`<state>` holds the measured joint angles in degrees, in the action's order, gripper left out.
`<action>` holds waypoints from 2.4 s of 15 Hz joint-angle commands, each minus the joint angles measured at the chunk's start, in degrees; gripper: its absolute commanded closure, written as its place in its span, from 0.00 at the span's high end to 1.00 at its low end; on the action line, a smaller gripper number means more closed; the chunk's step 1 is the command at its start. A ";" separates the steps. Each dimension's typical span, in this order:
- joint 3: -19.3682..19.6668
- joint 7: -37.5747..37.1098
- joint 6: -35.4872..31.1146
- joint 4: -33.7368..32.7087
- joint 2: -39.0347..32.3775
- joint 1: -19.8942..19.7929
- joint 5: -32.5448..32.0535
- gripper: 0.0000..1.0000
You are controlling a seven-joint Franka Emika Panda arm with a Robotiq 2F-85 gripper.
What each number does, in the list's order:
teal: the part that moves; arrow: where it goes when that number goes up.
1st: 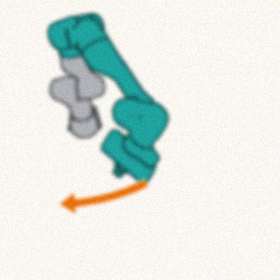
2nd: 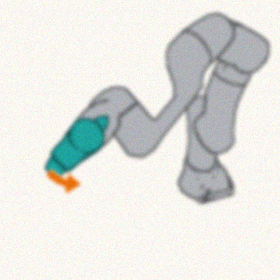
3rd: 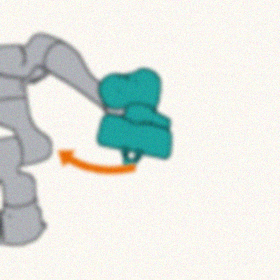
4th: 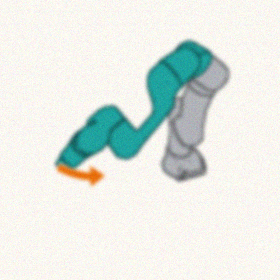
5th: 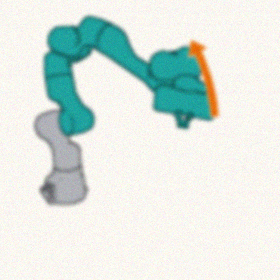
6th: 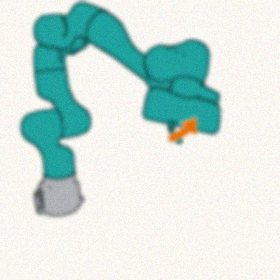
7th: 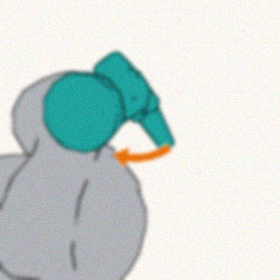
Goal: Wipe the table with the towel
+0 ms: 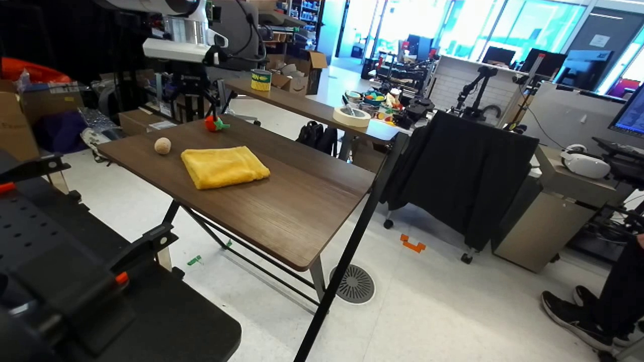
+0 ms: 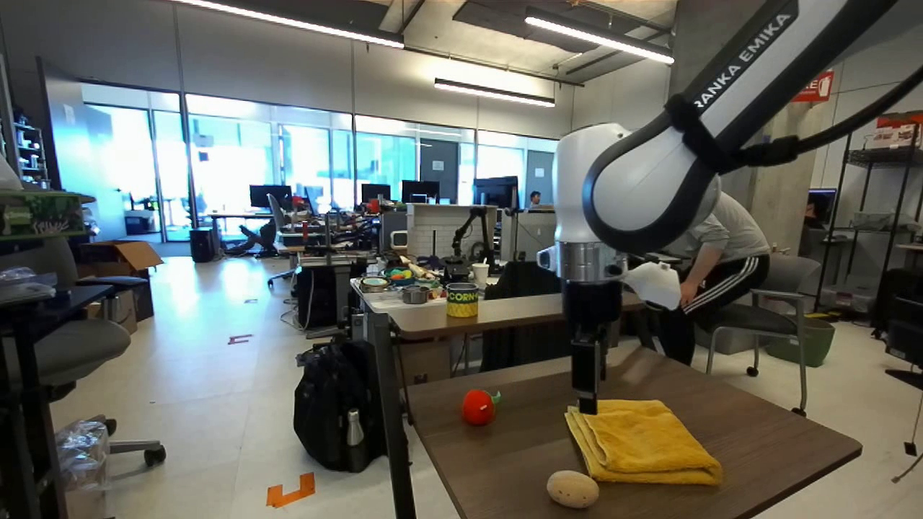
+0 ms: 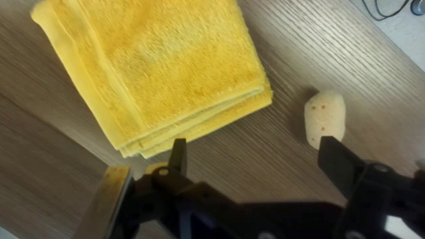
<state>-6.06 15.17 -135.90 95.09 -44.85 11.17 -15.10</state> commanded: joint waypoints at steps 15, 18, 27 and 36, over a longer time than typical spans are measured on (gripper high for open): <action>2.11 -0.41 -9.84 4.04 -7.60 -11.56 4.49 1.00; 1.60 -0.30 -9.86 4.02 -7.28 -15.41 9.15 1.00; 3.10 -1.58 -7.48 1.25 -10.38 -16.04 10.76 1.00; 3.74 -3.66 -6.95 1.03 -10.50 -16.75 12.24 1.00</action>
<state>-2.50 11.36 -143.00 96.41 -55.18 -5.77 -3.12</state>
